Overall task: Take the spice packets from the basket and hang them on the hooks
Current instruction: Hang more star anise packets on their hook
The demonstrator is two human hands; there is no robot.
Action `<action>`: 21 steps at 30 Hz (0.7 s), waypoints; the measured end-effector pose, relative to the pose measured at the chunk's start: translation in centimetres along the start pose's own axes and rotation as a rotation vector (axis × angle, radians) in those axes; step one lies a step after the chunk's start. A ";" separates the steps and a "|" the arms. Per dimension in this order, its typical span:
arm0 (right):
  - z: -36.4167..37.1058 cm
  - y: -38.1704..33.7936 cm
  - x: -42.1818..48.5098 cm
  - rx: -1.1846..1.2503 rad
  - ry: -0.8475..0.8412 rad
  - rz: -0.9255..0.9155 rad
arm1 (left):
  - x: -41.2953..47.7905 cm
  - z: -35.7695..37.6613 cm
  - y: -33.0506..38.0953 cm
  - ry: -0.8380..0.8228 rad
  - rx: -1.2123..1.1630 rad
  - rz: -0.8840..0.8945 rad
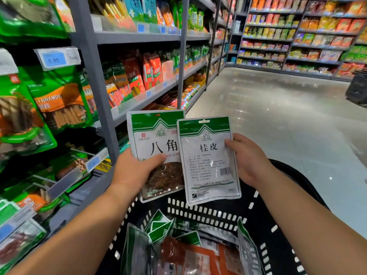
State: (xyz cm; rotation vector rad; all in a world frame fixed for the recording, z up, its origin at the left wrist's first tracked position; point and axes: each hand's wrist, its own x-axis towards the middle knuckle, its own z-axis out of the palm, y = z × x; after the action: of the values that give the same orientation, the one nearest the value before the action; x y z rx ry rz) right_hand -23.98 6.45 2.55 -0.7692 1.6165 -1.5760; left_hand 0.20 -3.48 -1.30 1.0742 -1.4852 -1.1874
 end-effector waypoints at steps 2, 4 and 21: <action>0.8 -0.9 -0.7 0.013 -0.018 -0.011 | -0.7 -0.6 1.1 0.005 0.002 0.014; 1.6 -1.8 -1.6 0.042 -0.043 -0.020 | -1.4 -1.7 2.2 0.014 0.022 0.048; 16.3 -9.4 -13.3 0.275 -0.436 -0.126 | -13.9 -21.2 13.0 0.361 0.179 0.156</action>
State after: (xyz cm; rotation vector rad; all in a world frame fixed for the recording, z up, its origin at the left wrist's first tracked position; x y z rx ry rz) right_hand -3.82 7.83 13.63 -0.9957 1.0327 -1.5431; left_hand 22.52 8.25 11.99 1.1964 -1.3779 -0.7173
